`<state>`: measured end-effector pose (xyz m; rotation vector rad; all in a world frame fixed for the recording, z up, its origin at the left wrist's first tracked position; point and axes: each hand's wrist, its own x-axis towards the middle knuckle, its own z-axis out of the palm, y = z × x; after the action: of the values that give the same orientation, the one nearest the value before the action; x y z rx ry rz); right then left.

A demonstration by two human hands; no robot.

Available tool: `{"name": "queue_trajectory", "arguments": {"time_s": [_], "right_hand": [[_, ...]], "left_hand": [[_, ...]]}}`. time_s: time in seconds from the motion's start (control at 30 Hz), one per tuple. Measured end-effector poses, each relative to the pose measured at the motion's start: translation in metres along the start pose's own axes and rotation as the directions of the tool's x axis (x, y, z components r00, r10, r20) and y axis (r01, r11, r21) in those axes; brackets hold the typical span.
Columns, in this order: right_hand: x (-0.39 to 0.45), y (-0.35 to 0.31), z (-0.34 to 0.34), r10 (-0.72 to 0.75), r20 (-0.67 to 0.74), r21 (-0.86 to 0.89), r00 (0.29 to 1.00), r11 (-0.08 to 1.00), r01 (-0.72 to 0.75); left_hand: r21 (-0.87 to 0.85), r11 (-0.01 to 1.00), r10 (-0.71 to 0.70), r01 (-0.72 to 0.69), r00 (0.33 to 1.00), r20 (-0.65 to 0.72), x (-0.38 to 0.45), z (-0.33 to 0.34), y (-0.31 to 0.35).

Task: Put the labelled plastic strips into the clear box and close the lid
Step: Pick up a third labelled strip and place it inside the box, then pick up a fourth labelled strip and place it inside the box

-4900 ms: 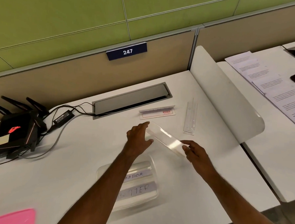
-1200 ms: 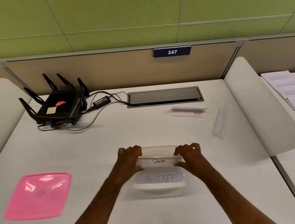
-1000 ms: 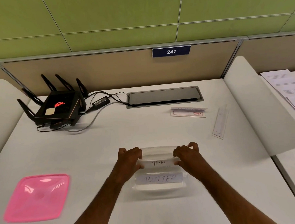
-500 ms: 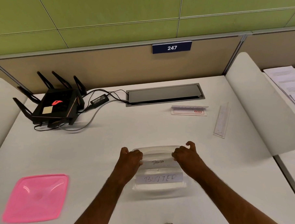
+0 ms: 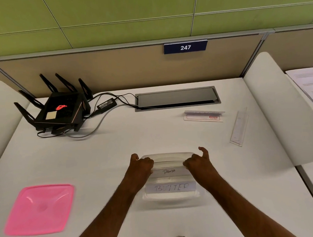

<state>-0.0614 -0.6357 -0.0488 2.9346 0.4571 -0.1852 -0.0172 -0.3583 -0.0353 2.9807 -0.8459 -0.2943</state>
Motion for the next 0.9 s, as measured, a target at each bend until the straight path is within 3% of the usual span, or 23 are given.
{"name": "queue_trajectory", "arguments": {"time_s": [0.17,0.27,0.4,0.47,0.6,0.77,0.9], "right_hand": [[0.003,-0.004,0.000,-0.052,-0.010,0.016,0.999,0.999,0.052],[0.003,-0.008,-0.005,-0.038,-0.119,0.051,0.992,0.998,0.044],[0.002,-0.014,-0.013,0.118,-0.308,0.408,0.944,0.913,0.019],[0.003,-0.013,-0.023,0.231,-0.253,0.585,0.940,0.810,-0.041],[0.007,0.001,-0.039,0.364,-0.133,0.775,0.922,0.618,-0.132],[0.006,0.028,-0.031,0.497,-0.019,0.880,0.868,0.420,-0.221],[0.009,0.046,-0.017,0.538,0.097,0.908,0.837,0.298,-0.296]], "left_hand": [[-0.034,0.999,-0.003,0.001,0.999,-0.032,0.000,0.003,-0.004],[-0.029,1.000,0.001,-0.003,0.997,-0.080,-0.004,0.003,-0.002],[-0.090,0.996,-0.026,0.005,0.972,-0.232,-0.004,-0.003,0.005],[-0.138,0.990,-0.051,0.014,0.960,-0.275,-0.001,-0.007,0.010],[-0.289,0.955,-0.156,0.062,0.936,-0.316,0.010,-0.017,0.019],[-0.503,0.860,-0.271,0.085,0.912,-0.308,0.030,-0.026,0.023],[-0.646,0.755,-0.330,0.115,0.917,-0.223,0.052,-0.031,0.027]]}}
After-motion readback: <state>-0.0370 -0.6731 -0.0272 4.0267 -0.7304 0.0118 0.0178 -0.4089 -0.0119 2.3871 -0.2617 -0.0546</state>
